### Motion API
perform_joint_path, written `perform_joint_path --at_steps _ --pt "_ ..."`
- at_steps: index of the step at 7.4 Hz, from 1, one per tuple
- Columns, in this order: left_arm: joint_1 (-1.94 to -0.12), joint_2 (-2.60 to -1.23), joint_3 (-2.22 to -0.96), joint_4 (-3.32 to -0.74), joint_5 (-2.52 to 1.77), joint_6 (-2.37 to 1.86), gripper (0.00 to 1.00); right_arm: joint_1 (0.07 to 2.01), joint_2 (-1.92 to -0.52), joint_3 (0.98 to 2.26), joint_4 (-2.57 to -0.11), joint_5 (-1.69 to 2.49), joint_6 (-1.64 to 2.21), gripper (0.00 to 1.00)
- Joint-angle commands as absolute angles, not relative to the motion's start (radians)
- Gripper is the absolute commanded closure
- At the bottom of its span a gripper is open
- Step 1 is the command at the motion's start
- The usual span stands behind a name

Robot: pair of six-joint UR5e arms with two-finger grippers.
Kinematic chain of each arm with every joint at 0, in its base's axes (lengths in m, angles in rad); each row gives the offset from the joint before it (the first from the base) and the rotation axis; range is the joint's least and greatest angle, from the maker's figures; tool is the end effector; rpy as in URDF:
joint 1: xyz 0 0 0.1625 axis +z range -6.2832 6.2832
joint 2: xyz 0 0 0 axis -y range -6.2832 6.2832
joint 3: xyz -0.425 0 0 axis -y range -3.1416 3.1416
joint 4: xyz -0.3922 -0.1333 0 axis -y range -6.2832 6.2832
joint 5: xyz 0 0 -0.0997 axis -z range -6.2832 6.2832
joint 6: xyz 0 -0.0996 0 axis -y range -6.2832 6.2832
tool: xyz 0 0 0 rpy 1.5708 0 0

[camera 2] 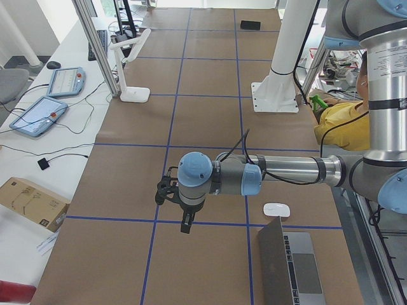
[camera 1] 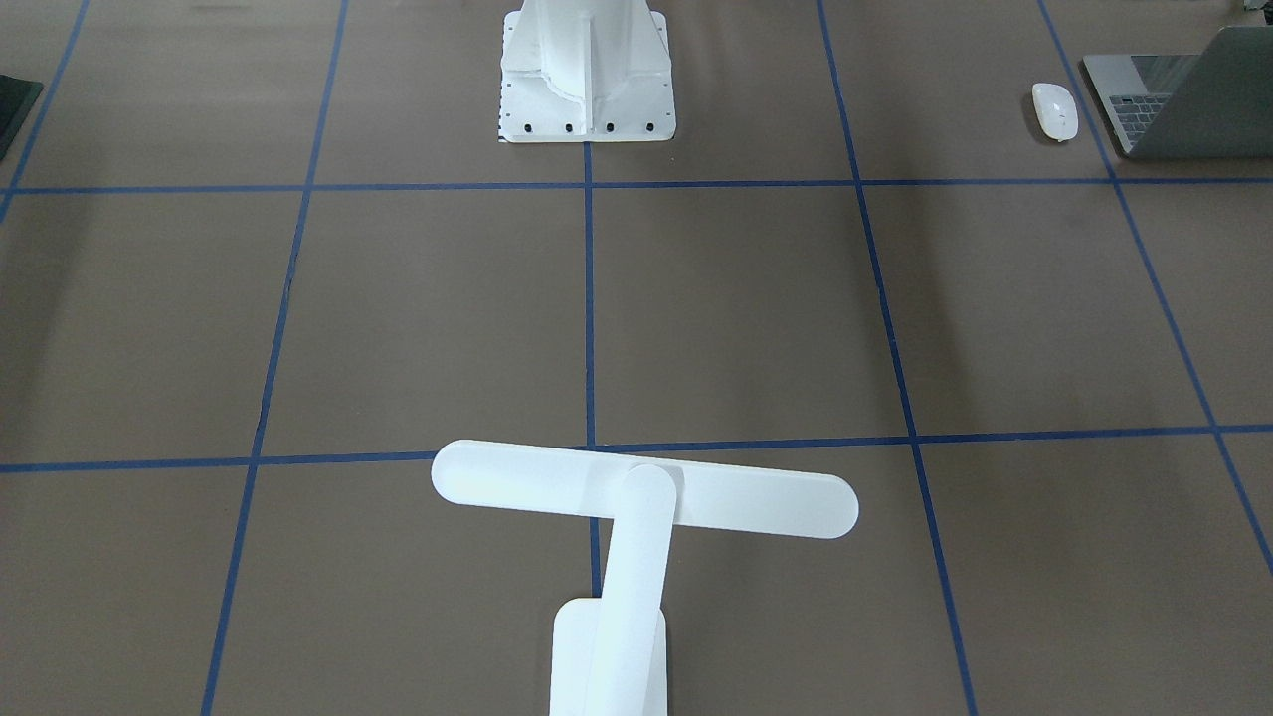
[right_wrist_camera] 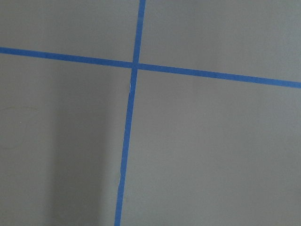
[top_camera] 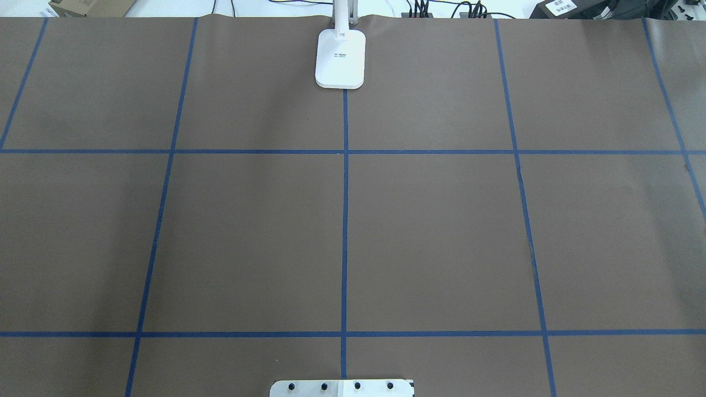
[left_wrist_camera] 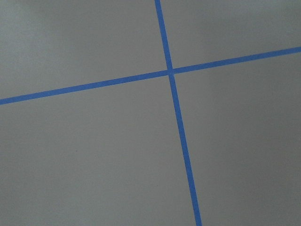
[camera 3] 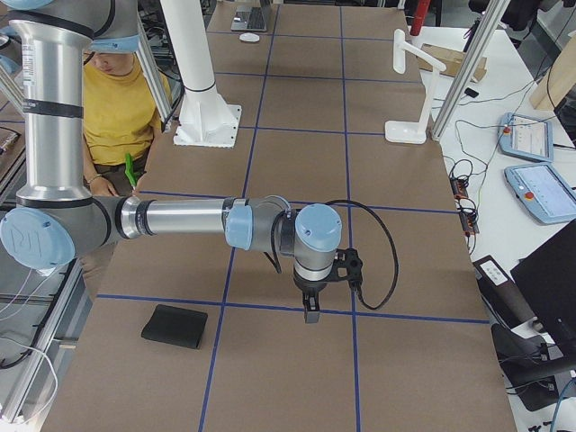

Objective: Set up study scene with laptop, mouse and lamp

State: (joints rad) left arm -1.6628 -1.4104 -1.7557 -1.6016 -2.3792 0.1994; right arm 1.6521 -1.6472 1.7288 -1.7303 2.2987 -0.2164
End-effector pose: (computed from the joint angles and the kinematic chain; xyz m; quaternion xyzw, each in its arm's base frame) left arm -0.1003 -0.4201 0.6356 0.0822 0.3853 0.0602 0.9172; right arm 0.1035 -0.4451 0.6362 0.0168 -0.3572 -0.0492 0.9326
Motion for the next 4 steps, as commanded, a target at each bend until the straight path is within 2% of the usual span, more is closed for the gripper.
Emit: perform_joint_path --at_steps 1,4 --pt "-1.664 -1.407 -1.773 -1.605 -2.376 0.199 0.0 1.652 -1.647 1.729 -1.73 2.299 -0.215 0.0" --pt "-1.664 -1.407 -1.789 -1.609 -2.378 0.199 0.0 1.652 -1.64 1.73 -1.729 2.299 -0.216 0.0"
